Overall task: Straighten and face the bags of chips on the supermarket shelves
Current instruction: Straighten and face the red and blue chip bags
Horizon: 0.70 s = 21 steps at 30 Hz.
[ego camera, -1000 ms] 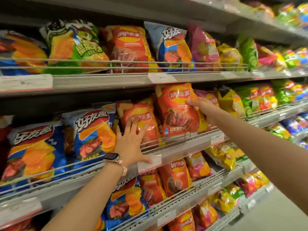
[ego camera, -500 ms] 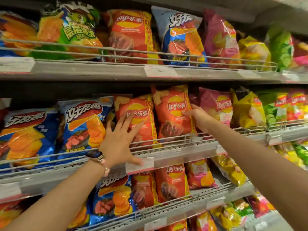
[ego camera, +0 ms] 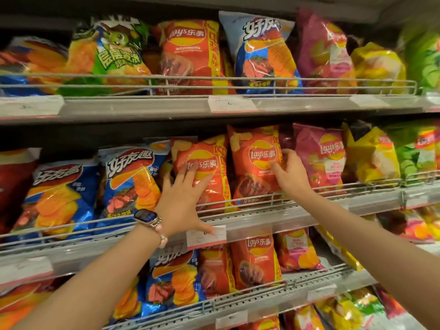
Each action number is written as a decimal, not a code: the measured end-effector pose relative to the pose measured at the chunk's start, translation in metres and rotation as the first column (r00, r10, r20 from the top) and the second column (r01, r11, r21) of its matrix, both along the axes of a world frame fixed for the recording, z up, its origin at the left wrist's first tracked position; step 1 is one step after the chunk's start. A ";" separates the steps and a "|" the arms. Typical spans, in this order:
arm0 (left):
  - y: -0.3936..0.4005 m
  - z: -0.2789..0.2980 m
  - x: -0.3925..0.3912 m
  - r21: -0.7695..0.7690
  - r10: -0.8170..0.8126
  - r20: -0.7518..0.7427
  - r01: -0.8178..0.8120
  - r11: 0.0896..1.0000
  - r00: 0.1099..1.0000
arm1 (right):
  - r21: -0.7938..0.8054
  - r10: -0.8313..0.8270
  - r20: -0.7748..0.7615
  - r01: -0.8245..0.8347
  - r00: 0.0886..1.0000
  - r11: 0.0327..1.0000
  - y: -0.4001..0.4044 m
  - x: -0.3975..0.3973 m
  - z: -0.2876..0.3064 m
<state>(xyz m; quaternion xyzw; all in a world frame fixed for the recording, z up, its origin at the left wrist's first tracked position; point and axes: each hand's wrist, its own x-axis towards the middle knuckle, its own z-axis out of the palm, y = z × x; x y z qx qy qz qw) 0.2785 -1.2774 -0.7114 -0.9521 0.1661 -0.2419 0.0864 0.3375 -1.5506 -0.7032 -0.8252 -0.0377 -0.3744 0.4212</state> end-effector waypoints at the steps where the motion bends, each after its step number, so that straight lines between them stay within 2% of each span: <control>1: -0.003 0.006 -0.004 -0.018 -0.001 -0.002 0.001 1.000 1.000 | -0.023 -0.035 0.066 0.037 0.997 0.999 0.002 -0.006 -0.001; 3: -0.011 0.024 -0.014 -0.046 -0.040 0.077 0.044 0.998 0.996 | -0.062 -0.027 0.230 0.043 0.973 0.997 0.006 -0.022 0.002; 5: -0.022 0.046 -0.021 -0.058 -0.191 0.244 0.211 0.976 0.951 | -0.105 0.061 0.392 -0.022 0.918 0.994 0.011 -0.040 0.017; 8: -0.040 0.083 -0.029 -0.026 -0.405 0.493 0.479 0.878 0.770 | -0.179 0.151 0.574 -0.057 0.805 0.982 0.023 -0.059 0.060; 11: -0.054 0.124 -0.037 -0.061 -0.419 0.609 0.567 0.821 0.673 | -0.202 0.143 0.638 -0.014 0.757 0.979 0.032 -0.064 0.114; 14: -0.060 0.164 -0.041 -0.027 -0.409 0.713 0.605 0.796 0.570 | -0.149 0.078 0.609 0.017 0.789 0.989 0.036 -0.058 0.164; 15: -0.060 0.179 -0.041 -0.041 -0.393 0.725 0.605 0.795 0.565 | -0.132 0.051 0.579 0.032 0.814 0.991 0.036 -0.055 0.179; 16: -0.060 0.195 -0.038 -0.080 -0.360 0.715 0.582 0.809 0.599 | -0.123 0.033 0.539 0.040 0.842 0.992 0.034 -0.050 0.192; 18: -0.055 0.224 -0.029 -0.221 -0.200 0.619 0.413 0.883 0.759 | -0.117 0.030 0.414 0.021 0.910 0.993 0.032 -0.038 0.213; 20: -0.048 0.246 -0.016 -0.357 0.016 0.380 0.131 0.925 0.925 | -0.064 0.050 0.251 -0.034 0.967 0.997 0.030 -0.026 0.230; 21: -0.044 0.256 -0.011 -0.393 0.091 0.255 0.018 0.919 0.963 | -0.020 0.057 0.158 -0.054 0.986 0.998 0.028 -0.019 0.237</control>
